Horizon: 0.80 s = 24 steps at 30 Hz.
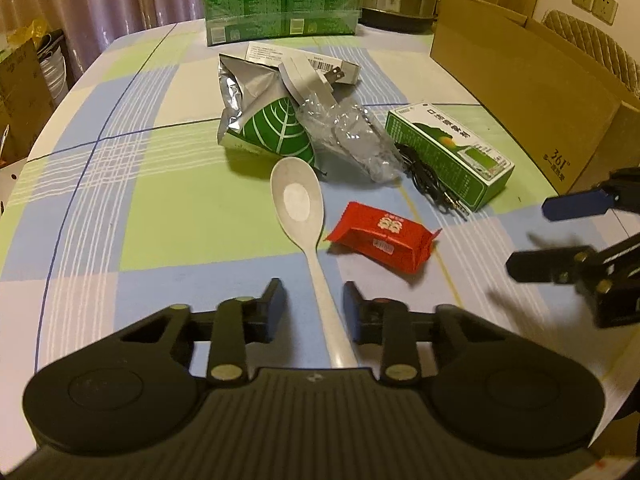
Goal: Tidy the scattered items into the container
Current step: 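Grasp the white spoon handle with the left tool while the right tool grasps the red candy packet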
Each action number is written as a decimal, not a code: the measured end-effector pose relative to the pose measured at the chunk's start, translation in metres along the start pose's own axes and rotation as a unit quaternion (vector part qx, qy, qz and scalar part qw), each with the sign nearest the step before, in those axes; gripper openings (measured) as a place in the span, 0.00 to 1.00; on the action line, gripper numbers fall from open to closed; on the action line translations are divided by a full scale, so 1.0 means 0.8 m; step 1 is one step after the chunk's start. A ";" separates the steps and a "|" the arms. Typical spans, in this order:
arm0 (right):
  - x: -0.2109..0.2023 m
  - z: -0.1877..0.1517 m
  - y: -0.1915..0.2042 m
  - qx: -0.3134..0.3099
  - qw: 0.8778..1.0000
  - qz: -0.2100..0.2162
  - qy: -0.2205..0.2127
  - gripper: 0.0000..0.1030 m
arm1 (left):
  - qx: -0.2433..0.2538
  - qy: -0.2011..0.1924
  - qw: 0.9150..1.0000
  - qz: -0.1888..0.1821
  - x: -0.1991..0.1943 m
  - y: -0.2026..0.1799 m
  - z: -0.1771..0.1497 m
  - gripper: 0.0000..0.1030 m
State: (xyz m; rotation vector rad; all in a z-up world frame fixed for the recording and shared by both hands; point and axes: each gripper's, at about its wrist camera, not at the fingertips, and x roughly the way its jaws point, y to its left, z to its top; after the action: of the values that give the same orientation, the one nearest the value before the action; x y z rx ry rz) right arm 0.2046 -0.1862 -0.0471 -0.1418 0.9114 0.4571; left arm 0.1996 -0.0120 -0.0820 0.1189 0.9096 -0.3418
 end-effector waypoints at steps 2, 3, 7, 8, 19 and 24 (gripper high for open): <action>0.006 0.002 0.003 -0.003 1.000 0.003 0.001 0.65 | 0.000 0.001 1.000 0.000 0.000 0.003 0.001 0.06; 0.008 0.003 0.005 -0.005 1.000 0.005 0.002 0.63 | 0.000 0.003 1.000 0.000 0.000 0.006 0.002 0.06; 0.017 0.009 0.011 -0.010 1.000 0.011 0.001 0.58 | 0.005 0.009 1.000 0.007 -0.006 0.017 0.000 0.06; 0.020 0.012 0.014 -0.012 1.000 0.013 -0.001 0.58 | 0.007 0.010 1.000 0.010 -0.008 0.019 -0.002 0.06; 0.059 0.032 0.049 -0.048 0.998 0.027 -0.007 0.57 | 0.022 0.018 0.999 0.022 -0.021 0.042 -0.013 0.06; 0.073 0.040 0.052 -0.057 0.998 0.028 -0.006 0.55 | 0.017 0.015 1.000 0.020 -0.021 0.047 -0.016 0.06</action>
State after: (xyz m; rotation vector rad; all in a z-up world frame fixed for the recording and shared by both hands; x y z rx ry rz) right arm 0.2397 -0.1202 -0.0706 -0.2170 0.8798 0.5620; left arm 0.1932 0.0304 -0.0780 0.1734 0.9296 -0.3188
